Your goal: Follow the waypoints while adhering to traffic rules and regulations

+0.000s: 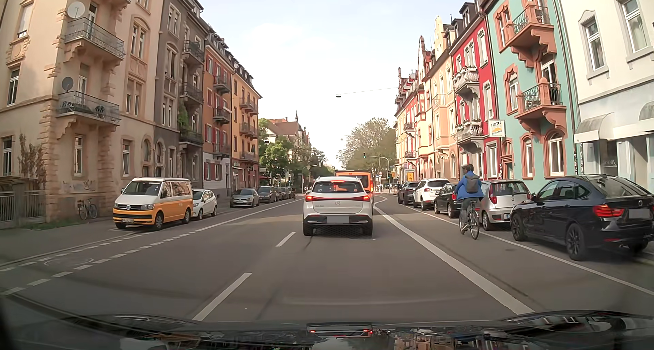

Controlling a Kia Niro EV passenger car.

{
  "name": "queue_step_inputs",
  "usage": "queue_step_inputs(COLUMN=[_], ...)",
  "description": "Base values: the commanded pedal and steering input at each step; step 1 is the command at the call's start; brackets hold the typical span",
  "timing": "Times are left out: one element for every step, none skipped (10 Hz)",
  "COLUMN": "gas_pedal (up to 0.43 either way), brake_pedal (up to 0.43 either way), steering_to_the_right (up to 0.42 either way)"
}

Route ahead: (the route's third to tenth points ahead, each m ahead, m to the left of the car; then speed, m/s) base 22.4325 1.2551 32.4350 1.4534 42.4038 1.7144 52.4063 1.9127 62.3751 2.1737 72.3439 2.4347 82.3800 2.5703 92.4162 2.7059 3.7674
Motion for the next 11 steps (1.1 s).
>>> queue_step_inputs(gas_pedal=[0.000, 0.000, 0.000, 0.000, 0.000, 0.000, 0.000, 0.000, 0.000, 0.000, 0.000], brake_pedal=[0.213, 0.213, 0.213, 0.195, 0.165, 0.152, 0.159, 0.159, 0.165, 0.165, 0.171], steering_to_the_right=[0.006, 0.006, 0.007, 0.008, 0.011, 0.012, 0.012, 0.012, 0.012, 0.012, 0.011])
